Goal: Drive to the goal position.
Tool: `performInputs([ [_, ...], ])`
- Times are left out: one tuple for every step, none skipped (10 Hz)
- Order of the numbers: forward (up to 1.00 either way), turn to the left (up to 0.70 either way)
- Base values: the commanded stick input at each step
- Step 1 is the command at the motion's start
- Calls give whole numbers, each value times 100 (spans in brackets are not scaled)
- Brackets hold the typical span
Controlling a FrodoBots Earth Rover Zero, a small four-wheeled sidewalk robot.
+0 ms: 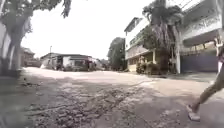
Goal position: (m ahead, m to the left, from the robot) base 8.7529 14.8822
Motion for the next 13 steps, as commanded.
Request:
performInputs([
  [85,0],
  [85,0],
  [85,0],
  [85,0],
  [85,13],
  [85,31],
  [85,32],
  [85,32],
  [85,32],
  [85,32],
  [85,34],
  [85,34],
  [85,34],
])
